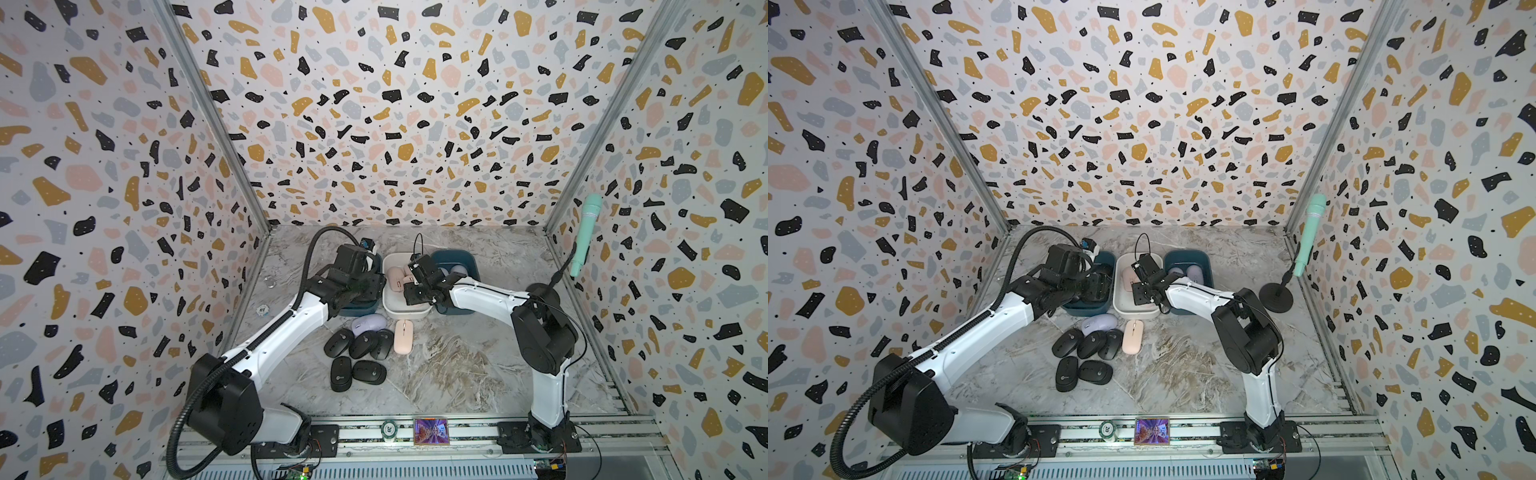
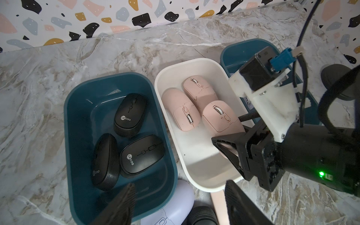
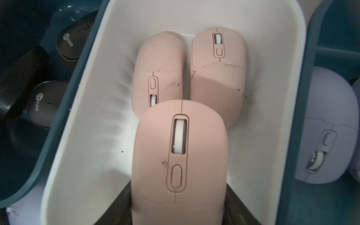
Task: Place the mice by color into the storage box
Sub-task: Place the mouse in the storage box.
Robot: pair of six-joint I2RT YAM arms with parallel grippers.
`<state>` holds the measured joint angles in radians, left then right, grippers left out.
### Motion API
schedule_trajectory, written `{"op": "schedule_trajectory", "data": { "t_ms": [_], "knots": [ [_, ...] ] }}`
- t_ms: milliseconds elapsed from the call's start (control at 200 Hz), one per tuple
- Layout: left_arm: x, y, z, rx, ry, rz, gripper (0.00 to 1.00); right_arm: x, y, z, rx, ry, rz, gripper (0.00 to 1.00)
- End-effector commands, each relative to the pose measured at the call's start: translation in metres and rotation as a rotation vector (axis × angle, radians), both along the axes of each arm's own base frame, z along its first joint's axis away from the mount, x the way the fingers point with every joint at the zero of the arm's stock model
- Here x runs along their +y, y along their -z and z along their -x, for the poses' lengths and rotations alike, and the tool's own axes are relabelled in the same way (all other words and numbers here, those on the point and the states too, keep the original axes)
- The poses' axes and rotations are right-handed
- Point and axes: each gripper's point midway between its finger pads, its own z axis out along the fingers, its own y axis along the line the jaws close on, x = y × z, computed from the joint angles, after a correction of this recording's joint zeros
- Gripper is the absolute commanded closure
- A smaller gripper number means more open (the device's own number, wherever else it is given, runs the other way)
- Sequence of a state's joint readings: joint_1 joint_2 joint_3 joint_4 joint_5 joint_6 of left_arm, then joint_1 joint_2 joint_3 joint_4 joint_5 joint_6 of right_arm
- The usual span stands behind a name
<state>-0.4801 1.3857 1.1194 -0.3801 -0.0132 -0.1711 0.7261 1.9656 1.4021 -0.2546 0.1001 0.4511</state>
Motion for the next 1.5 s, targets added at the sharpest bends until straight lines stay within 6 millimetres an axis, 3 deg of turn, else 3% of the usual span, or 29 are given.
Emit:
{"op": "schedule_trajectory", "data": {
  "t_ms": [0, 626, 966, 1091, 1216, 1352, 1492],
  "knots": [
    [0.002, -0.01, 0.0, -0.045, -0.001, 0.002, 0.28, 0.005, -0.019, -0.01, -0.034, 0.001, -0.026, 0.45],
    [0.006, -0.015, 0.002, -0.061, -0.013, -0.005, 0.28, 0.003, 0.003, -0.006, 0.009, -0.002, 0.001, 0.41],
    [0.007, -0.017, 0.003, -0.069, -0.015, -0.005, 0.27, 0.006, -0.004, -0.01, -0.004, 0.01, -0.011, 0.33],
    [0.009, -0.019, 0.004, -0.073, -0.017, -0.005, 0.28, 0.007, -0.016, -0.012, -0.022, 0.015, -0.027, 0.33],
    [0.011, -0.018, 0.006, -0.072, -0.028, -0.003, 0.28, 0.006, -0.043, -0.009, -0.059, 0.015, -0.058, 0.33],
    [0.014, -0.014, 0.01, -0.067, -0.051, 0.013, 0.28, 0.004, -0.075, 0.005, -0.115, 0.013, -0.077, 0.33],
    [0.021, -0.013, 0.013, -0.073, -0.083, 0.011, 0.28, -0.002, -0.094, 0.025, -0.16, 0.016, -0.054, 0.33]
  ]
}}
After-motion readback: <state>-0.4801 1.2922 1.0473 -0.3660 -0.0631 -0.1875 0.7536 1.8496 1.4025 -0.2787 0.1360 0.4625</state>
